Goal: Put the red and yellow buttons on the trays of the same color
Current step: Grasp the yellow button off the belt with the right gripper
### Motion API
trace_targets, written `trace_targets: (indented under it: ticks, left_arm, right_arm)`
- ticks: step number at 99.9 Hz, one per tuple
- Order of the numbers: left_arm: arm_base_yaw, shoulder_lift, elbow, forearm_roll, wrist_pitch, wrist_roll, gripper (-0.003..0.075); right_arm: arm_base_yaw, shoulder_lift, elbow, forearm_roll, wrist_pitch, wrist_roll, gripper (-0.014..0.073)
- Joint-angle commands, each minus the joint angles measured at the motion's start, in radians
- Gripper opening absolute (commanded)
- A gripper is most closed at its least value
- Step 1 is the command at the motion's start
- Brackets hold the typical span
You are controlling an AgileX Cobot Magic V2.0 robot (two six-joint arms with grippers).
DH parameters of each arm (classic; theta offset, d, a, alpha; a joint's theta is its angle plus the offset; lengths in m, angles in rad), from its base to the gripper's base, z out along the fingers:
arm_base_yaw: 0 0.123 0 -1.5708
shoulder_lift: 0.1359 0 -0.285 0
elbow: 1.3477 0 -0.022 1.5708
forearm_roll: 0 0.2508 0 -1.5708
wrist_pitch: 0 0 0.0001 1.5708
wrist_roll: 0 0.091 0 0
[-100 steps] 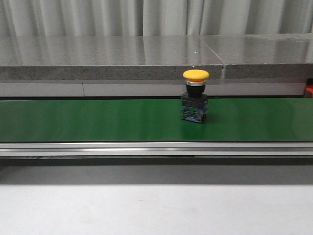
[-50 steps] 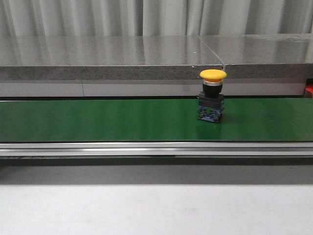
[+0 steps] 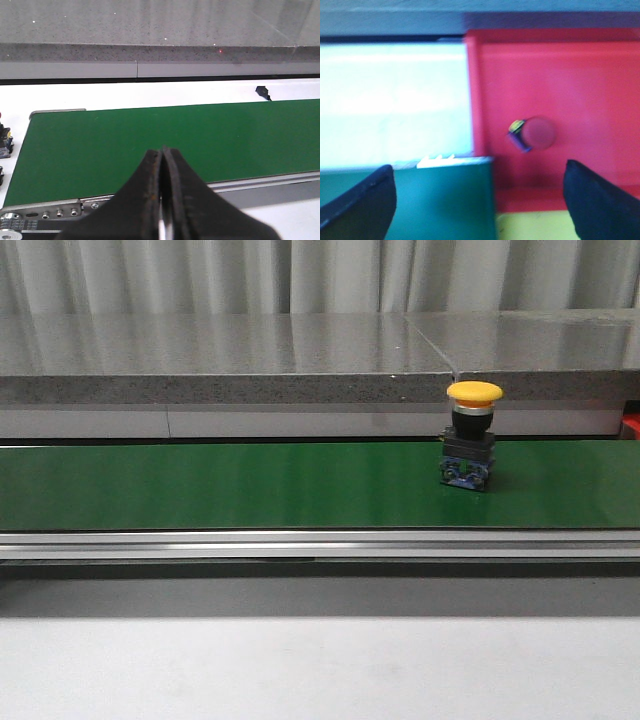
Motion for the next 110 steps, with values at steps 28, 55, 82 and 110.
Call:
trace_targets:
  ticks: [28,55,82,110]
  left_arm:
    - [-0.009,0.005,-0.025,-0.009,-0.075,0.0,-0.0019]
    - [-0.009,0.005,-0.025,-0.009,-0.075,0.0,-0.0019]
    - [-0.009,0.005,-0.025,-0.009,-0.075,0.0,-0.0019]
    - [-0.009,0.005,-0.025,-0.009,-0.075,0.0,-0.0019]
  right_arm:
    - [0.149,-0.242,0.236,0.011,0.024,-0.03,0.0665]
    - [0.255,-0.26,0.369,0.053,0.03,-0.096,0.0665]
    - [0.33,-0.244,0.424,0.071,-0.077,-0.105,0.0665]
    - [0.336,-0.161,0.422,0.188,-0.147,-0.187,0.0665]
